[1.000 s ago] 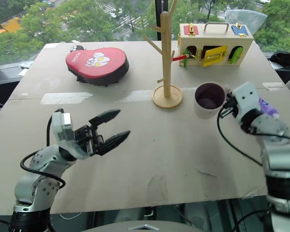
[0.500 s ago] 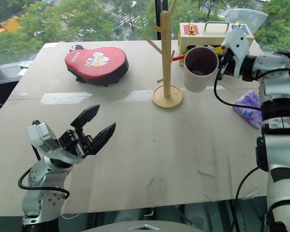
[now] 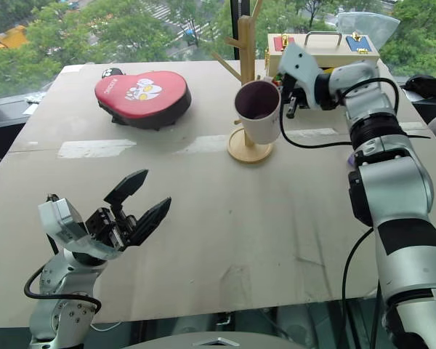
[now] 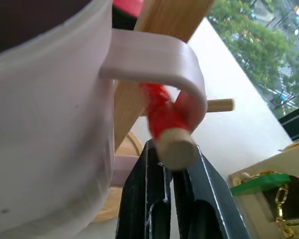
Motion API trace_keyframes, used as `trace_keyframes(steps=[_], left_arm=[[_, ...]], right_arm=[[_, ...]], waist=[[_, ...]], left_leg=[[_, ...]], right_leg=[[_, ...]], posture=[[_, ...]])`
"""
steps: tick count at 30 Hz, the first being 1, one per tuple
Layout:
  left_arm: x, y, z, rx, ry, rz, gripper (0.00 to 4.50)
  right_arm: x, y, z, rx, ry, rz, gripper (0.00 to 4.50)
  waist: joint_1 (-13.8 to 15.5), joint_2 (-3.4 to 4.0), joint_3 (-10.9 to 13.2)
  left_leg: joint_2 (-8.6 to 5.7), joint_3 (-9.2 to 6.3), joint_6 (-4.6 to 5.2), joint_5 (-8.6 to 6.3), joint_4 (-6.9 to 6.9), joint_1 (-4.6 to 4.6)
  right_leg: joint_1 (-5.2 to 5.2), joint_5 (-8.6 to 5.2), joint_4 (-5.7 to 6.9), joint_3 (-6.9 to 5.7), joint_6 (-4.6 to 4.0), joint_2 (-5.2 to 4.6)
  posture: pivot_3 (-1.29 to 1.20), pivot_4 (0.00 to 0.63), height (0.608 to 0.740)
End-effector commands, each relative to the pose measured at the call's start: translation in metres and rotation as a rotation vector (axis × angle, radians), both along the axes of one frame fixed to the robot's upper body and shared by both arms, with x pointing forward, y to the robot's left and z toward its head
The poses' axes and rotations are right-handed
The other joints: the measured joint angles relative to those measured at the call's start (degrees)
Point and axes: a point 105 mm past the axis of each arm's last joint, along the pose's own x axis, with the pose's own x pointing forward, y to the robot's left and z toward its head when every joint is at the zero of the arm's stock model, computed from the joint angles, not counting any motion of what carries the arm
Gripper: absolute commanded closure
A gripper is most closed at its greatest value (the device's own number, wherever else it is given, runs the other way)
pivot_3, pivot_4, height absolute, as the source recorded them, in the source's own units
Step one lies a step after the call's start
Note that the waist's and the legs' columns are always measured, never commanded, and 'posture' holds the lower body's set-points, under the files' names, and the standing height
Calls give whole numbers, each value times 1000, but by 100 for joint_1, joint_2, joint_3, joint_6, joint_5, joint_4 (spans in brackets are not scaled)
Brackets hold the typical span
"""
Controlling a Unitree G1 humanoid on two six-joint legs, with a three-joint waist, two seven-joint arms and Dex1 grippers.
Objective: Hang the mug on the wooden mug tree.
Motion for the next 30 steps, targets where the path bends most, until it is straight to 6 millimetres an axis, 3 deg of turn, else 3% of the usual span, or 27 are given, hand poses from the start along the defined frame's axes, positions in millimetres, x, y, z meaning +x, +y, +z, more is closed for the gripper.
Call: trace_keyframes(steps=[1,5,8,13,15,18,21,24,30], left_arm=[[-6,-10,21,-1,-72,-20,0],[-5,-17,32,-10,-89,-10,0],[-3,-18,33,-9,-83,1,0],[16,-15,25,45,10,107,0],[23,-14,18,93,57,151,0],[27,-5,3,163,146,184,0],[24,7,-8,201,208,161,0],[17,19,-23,252,291,139,0],[10,32,-39,309,382,73,0]], right_arm=[[2,-8,19,15,-61,-32,3883],[-1,-42,35,110,-75,-81,2225],[-7,-61,41,154,-72,-92,2225],[-29,-101,29,175,-73,-107,2225],[-49,-118,12,196,-49,-134,2225],[-96,-135,-19,218,36,-182,2225],[-144,-139,-46,238,119,-269,2225],[-175,-141,-72,243,171,-374,2225],[-197,-141,-94,276,217,-473,2225]], waist=[[19,0,1],[38,2,3],[20,3,3],[19,3,3],[32,4,3],[151,1,0],[220,13,3],[175,27,10],[95,18,4]], left_leg=[[-3,-1,0,0,0,-2],[-12,-7,0,0,1,-6],[-15,-5,0,0,0,-7],[-9,-6,1,0,-2,0],[-9,-6,1,1,-1,0],[-9,-10,2,1,-1,-2],[3,-19,0,-1,-7,-7],[4,-24,-1,-1,-7,-11],[13,-29,-2,-33,2,20]], right_leg=[[0,0,0,-2,0,-2],[1,0,-1,-3,1,-15],[2,1,-3,-4,2,-16],[4,1,1,-7,2,-10],[6,1,5,-7,3,-11],[10,1,-1,-7,4,-13],[25,-4,-17,-31,-1,-16],[26,-5,-18,-43,-1,-21],[34,-23,-12,-52,-11,-27]], posture=[[0,150,731],[0,150,731],[0,150,731],[0,150,731],[0,150,731],[0,150,731],[0,150,731],[0,150,731],[0,150,731]])
